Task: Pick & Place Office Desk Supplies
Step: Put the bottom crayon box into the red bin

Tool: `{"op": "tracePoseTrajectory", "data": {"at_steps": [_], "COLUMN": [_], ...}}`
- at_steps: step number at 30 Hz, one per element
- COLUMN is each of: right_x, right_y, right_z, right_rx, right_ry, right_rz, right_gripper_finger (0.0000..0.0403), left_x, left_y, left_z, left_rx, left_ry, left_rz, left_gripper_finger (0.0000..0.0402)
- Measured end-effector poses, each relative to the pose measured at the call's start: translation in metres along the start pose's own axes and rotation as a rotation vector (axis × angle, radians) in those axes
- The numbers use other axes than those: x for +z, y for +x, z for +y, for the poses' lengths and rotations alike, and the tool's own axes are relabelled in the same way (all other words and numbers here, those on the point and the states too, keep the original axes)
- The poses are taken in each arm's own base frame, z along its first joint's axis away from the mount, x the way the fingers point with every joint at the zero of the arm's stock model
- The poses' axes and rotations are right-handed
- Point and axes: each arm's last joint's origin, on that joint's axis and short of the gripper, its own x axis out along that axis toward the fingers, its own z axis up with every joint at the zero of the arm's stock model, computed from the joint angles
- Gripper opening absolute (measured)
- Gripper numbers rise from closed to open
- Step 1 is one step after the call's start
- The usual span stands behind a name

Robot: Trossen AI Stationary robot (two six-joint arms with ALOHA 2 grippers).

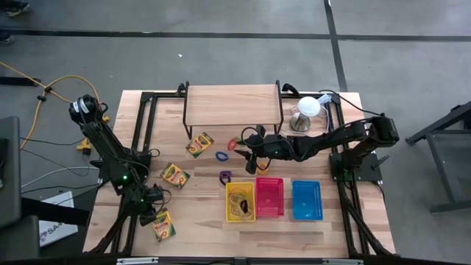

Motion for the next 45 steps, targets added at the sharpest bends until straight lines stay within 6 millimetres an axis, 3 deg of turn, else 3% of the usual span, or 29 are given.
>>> {"op": "tracePoseTrajectory", "data": {"at_steps": [14, 20, 45], "right_x": [0.000, 0.000, 0.001], "right_y": [0.000, 0.000, 0.000], "right_z": [0.000, 0.000, 0.002], "right_rx": [0.000, 0.000, 0.048], "right_ry": [0.000, 0.001, 0.002], "right_rz": [0.000, -0.004, -0.004], "right_gripper_finger": [0.0140, 0.0140, 0.0140], "left_x": [0.004, 0.008, 0.017], "left_y": [0.000, 0.003, 0.007], "left_z": [-0.001, -0.011, -0.006], "left_rx": [-0.011, -0.125, -0.062], "left_ry": [-0.010, -0.011, 0.049], "left_rz": [-0.021, -0.055, -0.066], "left_gripper_finger": [0.0163, 0.0163, 0.0163]}}
